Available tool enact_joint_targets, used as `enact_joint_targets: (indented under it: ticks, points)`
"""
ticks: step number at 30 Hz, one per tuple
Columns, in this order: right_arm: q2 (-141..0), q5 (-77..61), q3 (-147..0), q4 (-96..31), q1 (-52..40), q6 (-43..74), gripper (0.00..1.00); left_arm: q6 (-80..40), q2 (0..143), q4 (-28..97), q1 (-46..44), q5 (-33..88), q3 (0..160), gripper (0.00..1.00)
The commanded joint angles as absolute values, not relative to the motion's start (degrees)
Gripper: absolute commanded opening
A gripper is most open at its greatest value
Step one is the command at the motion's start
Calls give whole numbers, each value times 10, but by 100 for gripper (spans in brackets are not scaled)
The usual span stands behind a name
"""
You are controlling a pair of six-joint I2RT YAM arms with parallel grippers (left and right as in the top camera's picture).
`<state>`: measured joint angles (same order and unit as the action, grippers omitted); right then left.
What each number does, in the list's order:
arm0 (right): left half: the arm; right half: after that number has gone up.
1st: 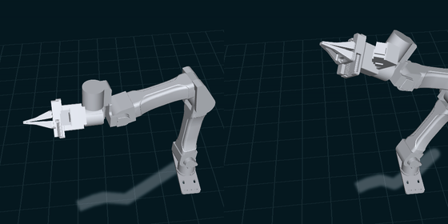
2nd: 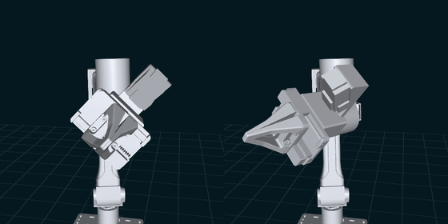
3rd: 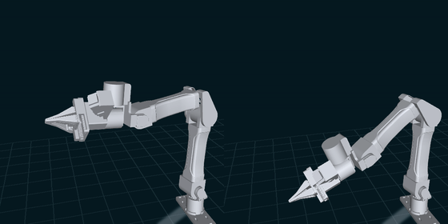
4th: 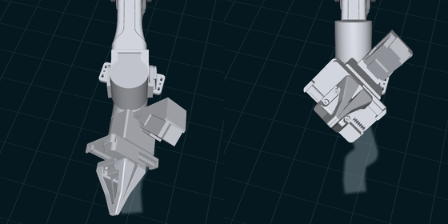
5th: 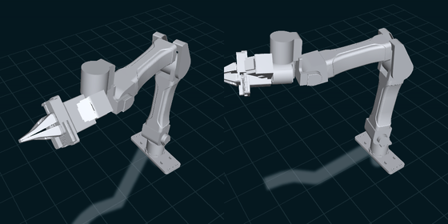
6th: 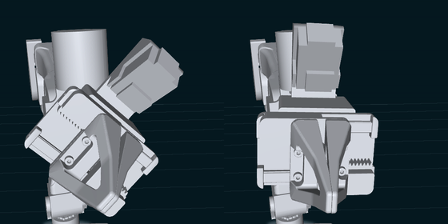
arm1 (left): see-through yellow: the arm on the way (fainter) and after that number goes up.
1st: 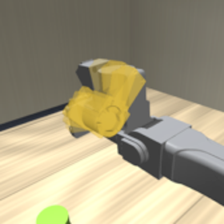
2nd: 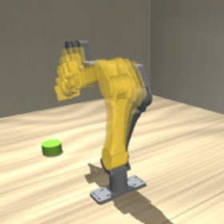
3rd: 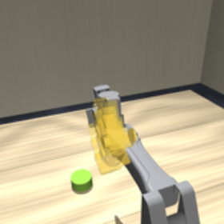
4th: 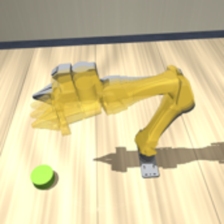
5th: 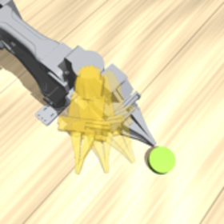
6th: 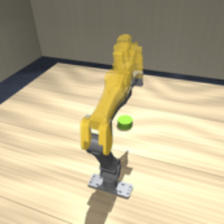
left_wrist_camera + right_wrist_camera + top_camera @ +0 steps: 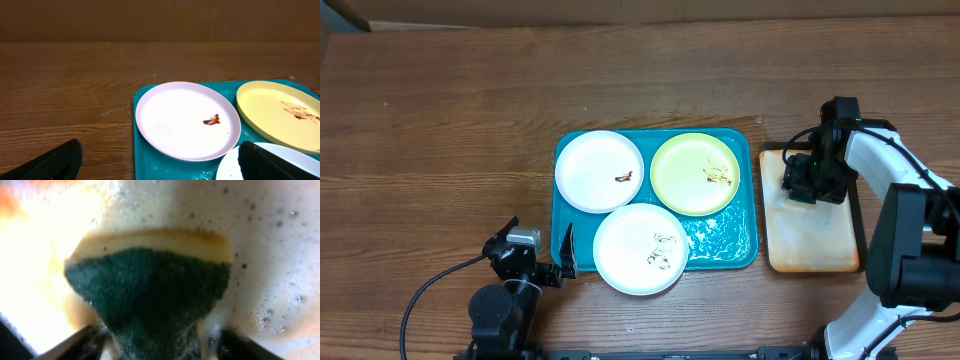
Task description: Clean dirty plates on tray and stack at the side
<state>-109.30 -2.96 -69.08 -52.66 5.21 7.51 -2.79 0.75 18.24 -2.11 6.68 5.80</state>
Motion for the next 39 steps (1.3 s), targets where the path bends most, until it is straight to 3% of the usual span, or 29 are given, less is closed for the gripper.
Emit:
enact_joint_targets:
  ticks: [1,4,6,7,19,24,36,39]
  points:
    - [-1094,-17,-709,-533,53,74,75,-21,3,181,-19,69,55,100]
    - [-1094,-13,-728,-546,53,72,73,-21,3,181,-19,69,55,100]
    - [-1094,-16,-737,-550,53,72,61,-21,3,181,-19,69,55,100]
    - [-1094,-16,-740,-548,53,72,61,-21,3,181,-19,69,55,100]
    - [-1094,-16,-743,-533,53,64,65,-21,3,181,-19,69,55,100]
    - [-1094,-23,-743,-535,53,67,53,-21,3,181,-19,69,55,100]
    - [-1115,-42,-742,-543,52,75,41,-21,3,181,-19,69,55,100]
    - [-1115,-42,-742,-544,52,75,29,-21,3,181,-19,69,55,100]
